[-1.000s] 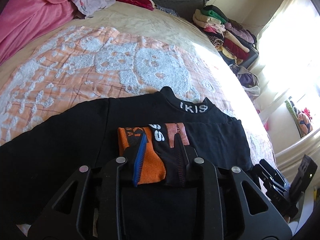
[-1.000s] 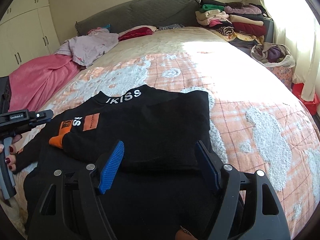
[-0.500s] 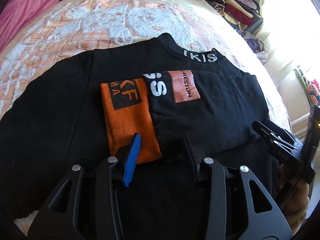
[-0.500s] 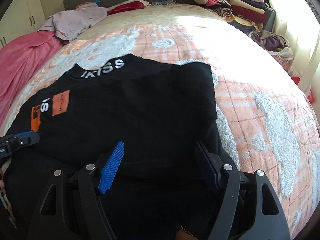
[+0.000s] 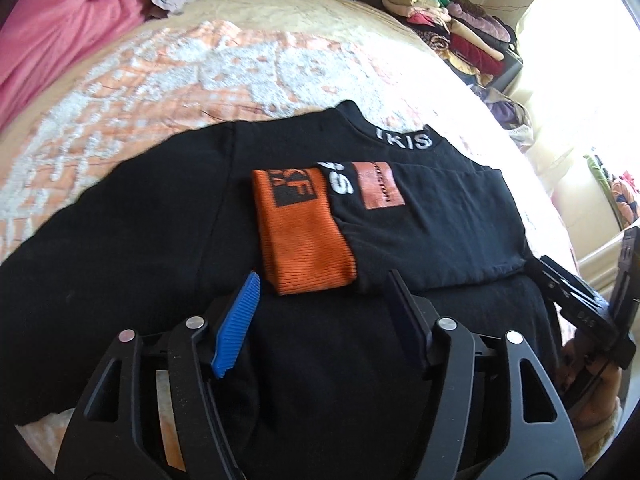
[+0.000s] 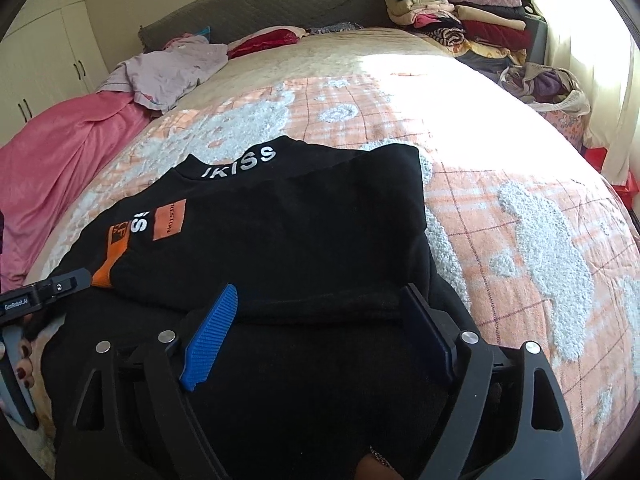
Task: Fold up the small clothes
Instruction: 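Lay the sleeve flat on the shirt and open the right gripper, then move the left gripper to the orange cuff of the other sleeve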
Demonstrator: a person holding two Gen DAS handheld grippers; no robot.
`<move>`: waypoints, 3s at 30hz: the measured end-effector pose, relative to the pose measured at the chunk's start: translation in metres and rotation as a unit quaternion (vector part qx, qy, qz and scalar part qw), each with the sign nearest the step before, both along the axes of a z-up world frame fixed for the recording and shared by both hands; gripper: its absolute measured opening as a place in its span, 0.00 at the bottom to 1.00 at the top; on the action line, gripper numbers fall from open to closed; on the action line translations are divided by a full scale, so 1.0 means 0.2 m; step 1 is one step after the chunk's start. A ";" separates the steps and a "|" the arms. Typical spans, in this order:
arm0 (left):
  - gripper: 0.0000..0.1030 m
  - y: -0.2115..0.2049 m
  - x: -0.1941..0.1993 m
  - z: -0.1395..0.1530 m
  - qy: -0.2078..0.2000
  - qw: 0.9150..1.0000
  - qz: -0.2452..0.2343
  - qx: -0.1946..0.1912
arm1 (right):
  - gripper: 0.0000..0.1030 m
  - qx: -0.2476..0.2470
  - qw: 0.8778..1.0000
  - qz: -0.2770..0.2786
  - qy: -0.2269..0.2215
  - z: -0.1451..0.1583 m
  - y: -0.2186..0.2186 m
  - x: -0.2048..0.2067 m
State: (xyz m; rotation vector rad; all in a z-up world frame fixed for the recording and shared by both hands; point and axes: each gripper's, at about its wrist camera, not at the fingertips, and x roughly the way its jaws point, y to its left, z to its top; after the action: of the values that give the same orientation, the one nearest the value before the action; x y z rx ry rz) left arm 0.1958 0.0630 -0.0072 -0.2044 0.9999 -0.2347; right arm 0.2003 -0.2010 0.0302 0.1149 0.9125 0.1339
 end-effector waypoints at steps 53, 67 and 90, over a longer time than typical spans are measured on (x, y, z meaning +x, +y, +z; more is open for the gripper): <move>0.91 0.76 -0.53 0.14 -0.099 0.919 0.380 0.032 | 0.96 0.008 0.975 0.200 -0.095 0.30 0.90 -0.18; 0.91 1.01 -0.72 0.04 -0.046 0.851 0.523 -0.008 | 0.96 0.024 0.959 0.270 -0.081 0.35 1.15 -0.19; 0.43 1.23 -0.71 -0.11 -0.034 0.840 0.534 -0.090 | 0.96 0.006 0.955 0.293 -0.035 0.19 1.30 -0.20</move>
State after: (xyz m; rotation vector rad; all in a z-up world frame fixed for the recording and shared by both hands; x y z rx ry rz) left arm 0.0546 0.3086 -0.0290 -0.8834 0.6643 0.6913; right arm 0.1609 0.0584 0.0673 -0.1525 0.8531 0.6915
